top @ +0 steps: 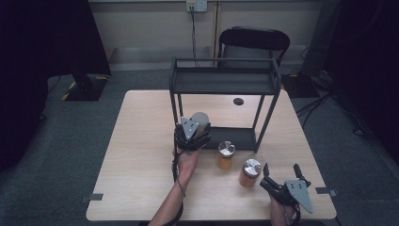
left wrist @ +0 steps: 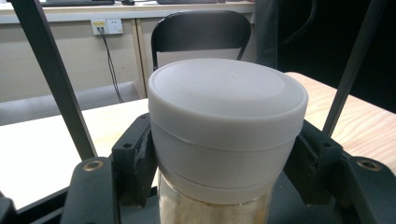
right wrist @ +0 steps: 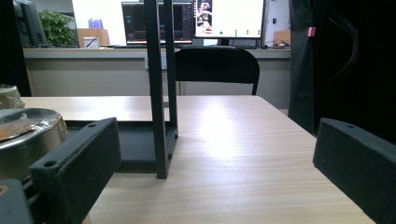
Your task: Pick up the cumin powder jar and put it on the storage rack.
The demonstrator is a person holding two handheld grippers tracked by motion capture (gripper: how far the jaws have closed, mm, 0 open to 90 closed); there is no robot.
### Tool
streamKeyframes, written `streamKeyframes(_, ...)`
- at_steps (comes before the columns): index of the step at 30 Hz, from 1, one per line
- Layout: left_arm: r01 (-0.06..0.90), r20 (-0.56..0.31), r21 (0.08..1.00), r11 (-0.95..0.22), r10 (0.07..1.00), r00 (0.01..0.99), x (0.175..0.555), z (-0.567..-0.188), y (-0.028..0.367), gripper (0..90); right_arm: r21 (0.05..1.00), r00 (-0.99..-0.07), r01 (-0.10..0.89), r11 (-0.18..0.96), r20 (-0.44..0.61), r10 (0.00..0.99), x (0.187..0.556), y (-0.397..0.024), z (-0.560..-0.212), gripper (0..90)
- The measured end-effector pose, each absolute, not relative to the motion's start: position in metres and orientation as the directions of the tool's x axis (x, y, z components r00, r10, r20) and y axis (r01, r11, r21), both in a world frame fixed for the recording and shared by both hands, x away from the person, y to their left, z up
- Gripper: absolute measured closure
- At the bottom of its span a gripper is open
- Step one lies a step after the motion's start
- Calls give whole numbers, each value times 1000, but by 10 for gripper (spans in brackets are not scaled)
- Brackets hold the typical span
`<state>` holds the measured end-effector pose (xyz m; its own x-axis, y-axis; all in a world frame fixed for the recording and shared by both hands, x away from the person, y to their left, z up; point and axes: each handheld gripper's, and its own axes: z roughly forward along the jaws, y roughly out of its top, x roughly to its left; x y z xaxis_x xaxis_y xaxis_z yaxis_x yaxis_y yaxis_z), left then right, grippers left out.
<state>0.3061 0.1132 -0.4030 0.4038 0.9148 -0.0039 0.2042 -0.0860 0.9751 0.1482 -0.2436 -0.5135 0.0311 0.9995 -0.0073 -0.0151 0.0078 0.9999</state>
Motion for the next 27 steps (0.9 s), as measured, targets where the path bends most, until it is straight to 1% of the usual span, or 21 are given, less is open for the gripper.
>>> streamKeyframes(18, 237, -12, 967, -91, 916, 401, 314, -407, 109, 339, 1000, 29, -15, 8, -7, 1000, 148, -244, -513, 0)
streamKeyframes(22, 241, -2, 965, -104, 915, 403, 315, -407, 108, 339, 1000, 29, -16, 8, -7, 1000, 148, -244, -514, 0)
streamKeyframes(27, 252, -17, 963, -92, 918, 397, 317, -410, 109, 339, 1000, 28, -16, 9, -8, 1000, 148, -244, -514, 0)
